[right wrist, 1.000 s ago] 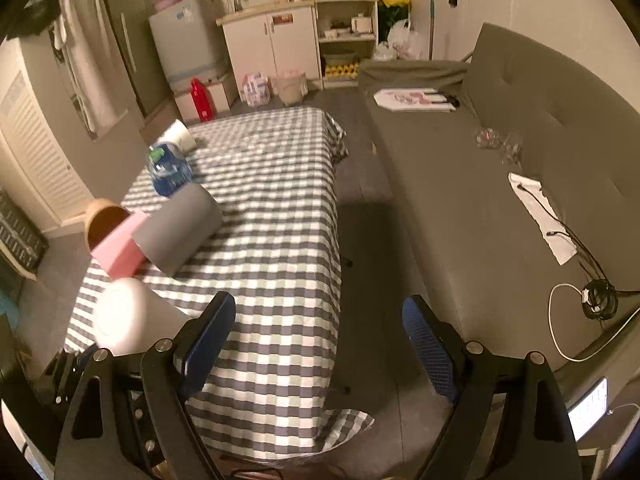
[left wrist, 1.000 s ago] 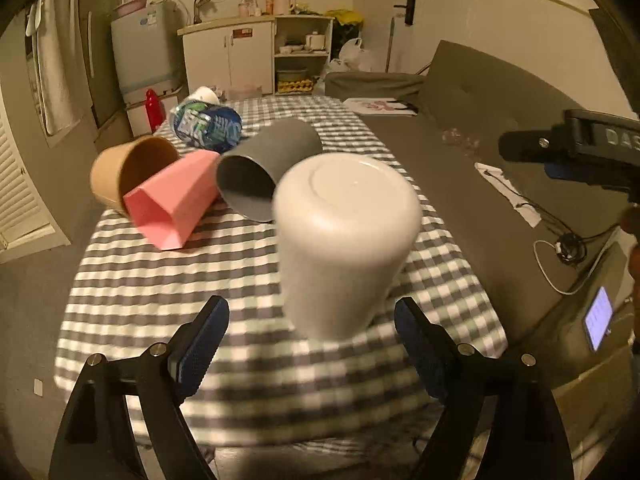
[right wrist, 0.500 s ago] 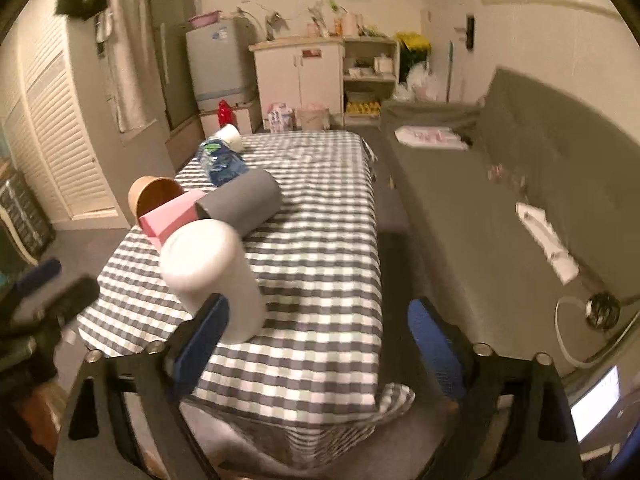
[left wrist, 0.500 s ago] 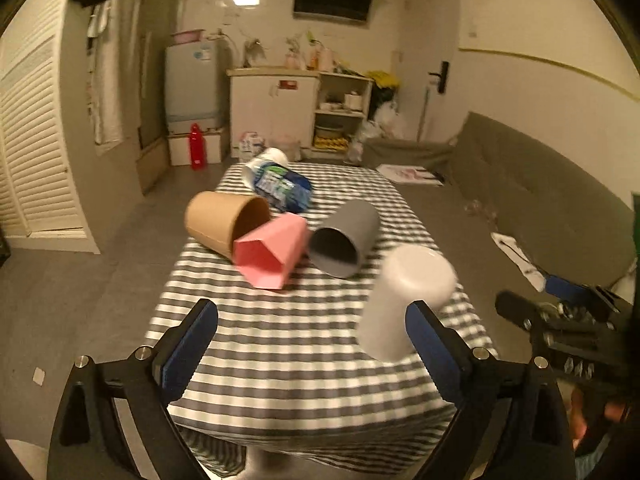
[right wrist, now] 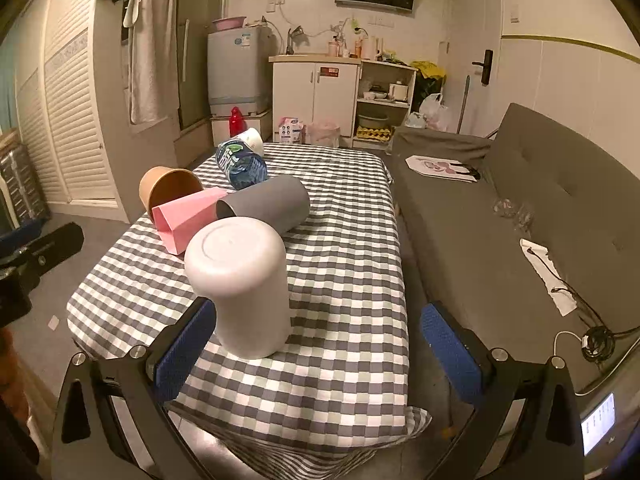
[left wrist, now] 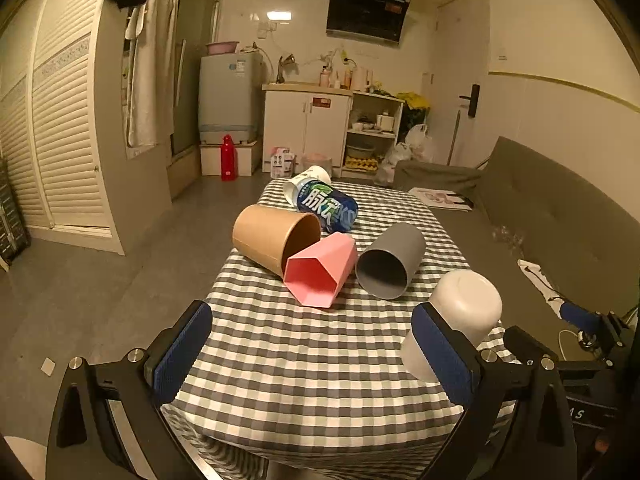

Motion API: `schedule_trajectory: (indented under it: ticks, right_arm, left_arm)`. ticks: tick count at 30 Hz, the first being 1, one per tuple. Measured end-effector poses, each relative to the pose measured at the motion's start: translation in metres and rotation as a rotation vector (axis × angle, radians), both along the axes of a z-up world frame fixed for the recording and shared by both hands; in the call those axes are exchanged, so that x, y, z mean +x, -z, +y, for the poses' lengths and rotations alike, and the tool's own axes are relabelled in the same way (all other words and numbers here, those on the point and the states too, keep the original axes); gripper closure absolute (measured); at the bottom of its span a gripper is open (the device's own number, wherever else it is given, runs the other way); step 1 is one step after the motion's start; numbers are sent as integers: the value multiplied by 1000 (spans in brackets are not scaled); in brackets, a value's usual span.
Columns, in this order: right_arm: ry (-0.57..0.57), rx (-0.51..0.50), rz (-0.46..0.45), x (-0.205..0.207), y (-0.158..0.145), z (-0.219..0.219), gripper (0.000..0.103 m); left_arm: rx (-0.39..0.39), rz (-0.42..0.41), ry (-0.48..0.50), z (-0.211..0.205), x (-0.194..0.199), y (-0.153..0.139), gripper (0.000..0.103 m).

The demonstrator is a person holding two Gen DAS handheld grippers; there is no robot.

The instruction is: Flip cup upside down

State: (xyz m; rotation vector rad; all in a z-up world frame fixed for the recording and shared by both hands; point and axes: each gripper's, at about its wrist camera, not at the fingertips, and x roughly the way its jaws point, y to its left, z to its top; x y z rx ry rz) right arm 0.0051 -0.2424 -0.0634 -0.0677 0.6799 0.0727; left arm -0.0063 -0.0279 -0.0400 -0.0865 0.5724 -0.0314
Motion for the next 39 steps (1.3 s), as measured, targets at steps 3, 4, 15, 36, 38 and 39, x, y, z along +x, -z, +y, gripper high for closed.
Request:
schedule_trajectory:
  ticks: [3,4,15,36,38,39]
  right_arm:
    - [0,-3,-5,0,-1,-1,0]
    - [0,-4,-5,0,-1,-1,0]
    - [5,-6,-11,-1,-4,-3,0]
    - [6,-13,-9,-3,-3,-2,0]
    - [7,-13,-8,-3,-3,-2,0]
    - [7,-12,-8,-3,-3,-2,0]
  left_arm:
    - [6,6,1,-1,-1,2,0]
    - [12,6,0,-1,-1,2,0]
    - [15,13,-4,0,-4,4,0]
    - [19,18,-18,2,-6,3,0]
    - [19,20,-16,2,-5,3,0]
    - [20,20,-14,1,-5,3,0]
